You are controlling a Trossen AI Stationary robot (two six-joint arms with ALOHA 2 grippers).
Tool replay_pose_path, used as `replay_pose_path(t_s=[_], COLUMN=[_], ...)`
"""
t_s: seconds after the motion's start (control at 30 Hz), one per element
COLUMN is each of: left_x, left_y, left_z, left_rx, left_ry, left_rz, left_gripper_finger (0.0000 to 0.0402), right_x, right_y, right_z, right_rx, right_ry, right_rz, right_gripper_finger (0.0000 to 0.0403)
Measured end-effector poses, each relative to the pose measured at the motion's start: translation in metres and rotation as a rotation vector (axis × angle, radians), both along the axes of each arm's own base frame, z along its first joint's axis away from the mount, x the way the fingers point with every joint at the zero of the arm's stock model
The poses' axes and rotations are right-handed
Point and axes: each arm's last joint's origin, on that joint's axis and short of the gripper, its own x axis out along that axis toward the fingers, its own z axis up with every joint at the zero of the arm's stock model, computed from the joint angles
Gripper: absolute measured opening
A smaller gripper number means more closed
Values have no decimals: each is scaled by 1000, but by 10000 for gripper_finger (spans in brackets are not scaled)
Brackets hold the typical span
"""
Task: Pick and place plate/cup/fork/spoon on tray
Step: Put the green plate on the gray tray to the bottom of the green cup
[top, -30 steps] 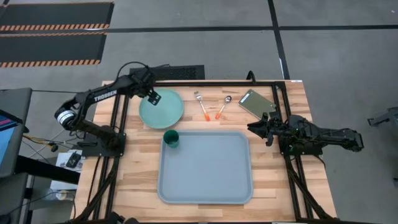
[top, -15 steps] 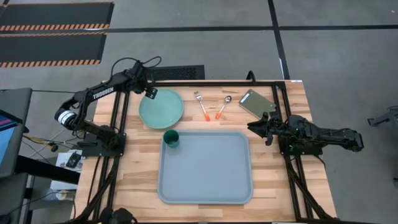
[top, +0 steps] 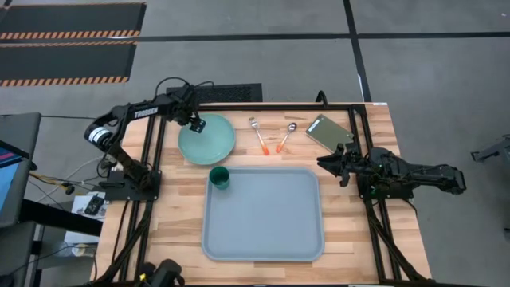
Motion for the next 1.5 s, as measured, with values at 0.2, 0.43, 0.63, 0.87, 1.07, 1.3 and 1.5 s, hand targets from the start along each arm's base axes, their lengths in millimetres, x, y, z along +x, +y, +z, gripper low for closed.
replay_pose_path(t_s=[0.2,0.43,0.63,0.87,1.07,1.3,1.5], left_x=[0,1,-1,2,4,10,12], left_y=[-1,1,0,3,6,12,14], left_z=[0,-9,-16,-23,-15,17,58], left_rx=[-18,-40,-86,-120,-125,-61,31], left_ry=[-17,3,29,18,6,-51,-115], left_rz=[-10,-15,-1,-27,4,35,55], left_gripper_finger=[253,170,77,13,4,0,2], right_x=[0,0,0,0,0,0,0], right_y=[0,0,0,0,0,0,0], right_z=[0,0,0,0,0,0,0], right_rx=[4,19,19,19,19,29,29], right_ry=[-2,-5,-5,-8,-8,-10,-10], right_rz=[0,0,0,1,1,1,1], right_gripper_finger=[129,129,129,129,129,129,129])
